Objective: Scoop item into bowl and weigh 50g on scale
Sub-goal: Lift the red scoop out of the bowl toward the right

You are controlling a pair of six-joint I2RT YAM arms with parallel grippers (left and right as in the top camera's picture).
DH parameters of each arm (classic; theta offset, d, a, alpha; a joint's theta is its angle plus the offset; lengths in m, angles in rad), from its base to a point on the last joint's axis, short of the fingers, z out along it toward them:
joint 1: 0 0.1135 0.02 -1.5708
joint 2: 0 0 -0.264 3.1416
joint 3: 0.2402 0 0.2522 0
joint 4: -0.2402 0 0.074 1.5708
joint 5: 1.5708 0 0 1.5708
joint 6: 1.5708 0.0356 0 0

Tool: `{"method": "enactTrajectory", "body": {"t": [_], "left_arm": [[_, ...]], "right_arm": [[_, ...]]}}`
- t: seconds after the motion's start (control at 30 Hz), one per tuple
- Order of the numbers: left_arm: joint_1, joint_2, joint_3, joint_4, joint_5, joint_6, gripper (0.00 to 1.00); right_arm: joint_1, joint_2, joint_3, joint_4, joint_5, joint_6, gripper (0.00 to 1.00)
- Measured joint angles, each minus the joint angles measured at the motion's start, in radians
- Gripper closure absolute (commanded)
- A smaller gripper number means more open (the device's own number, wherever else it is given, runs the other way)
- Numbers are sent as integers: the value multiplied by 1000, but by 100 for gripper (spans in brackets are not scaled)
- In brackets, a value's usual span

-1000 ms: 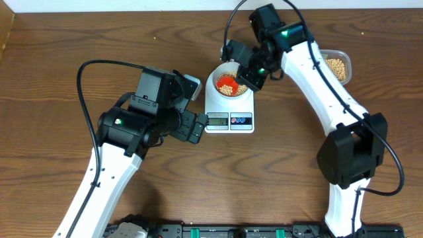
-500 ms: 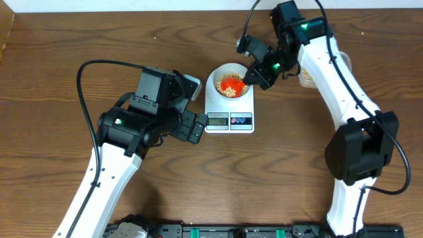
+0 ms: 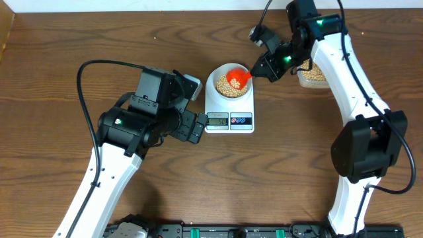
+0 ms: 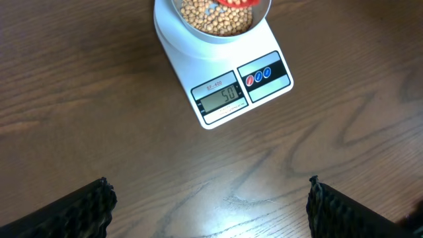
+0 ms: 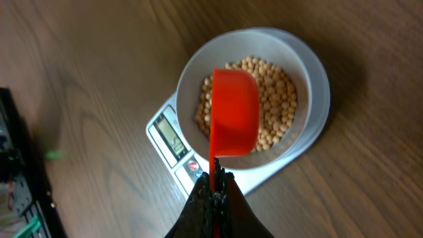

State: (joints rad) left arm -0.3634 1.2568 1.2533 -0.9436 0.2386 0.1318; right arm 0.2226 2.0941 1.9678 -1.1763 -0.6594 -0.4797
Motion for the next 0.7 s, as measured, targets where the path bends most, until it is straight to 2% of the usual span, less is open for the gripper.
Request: {"method": "enactTrajectory", "body": {"t": [0.3,0.7], "left_arm": [[0,0,0,0,0,0,5],[0,0,0,0,0,0,5]], "right_arm": [[-64,0,0,22,-112,34,99],[-85,0,0,31,-157,39,99]]}}
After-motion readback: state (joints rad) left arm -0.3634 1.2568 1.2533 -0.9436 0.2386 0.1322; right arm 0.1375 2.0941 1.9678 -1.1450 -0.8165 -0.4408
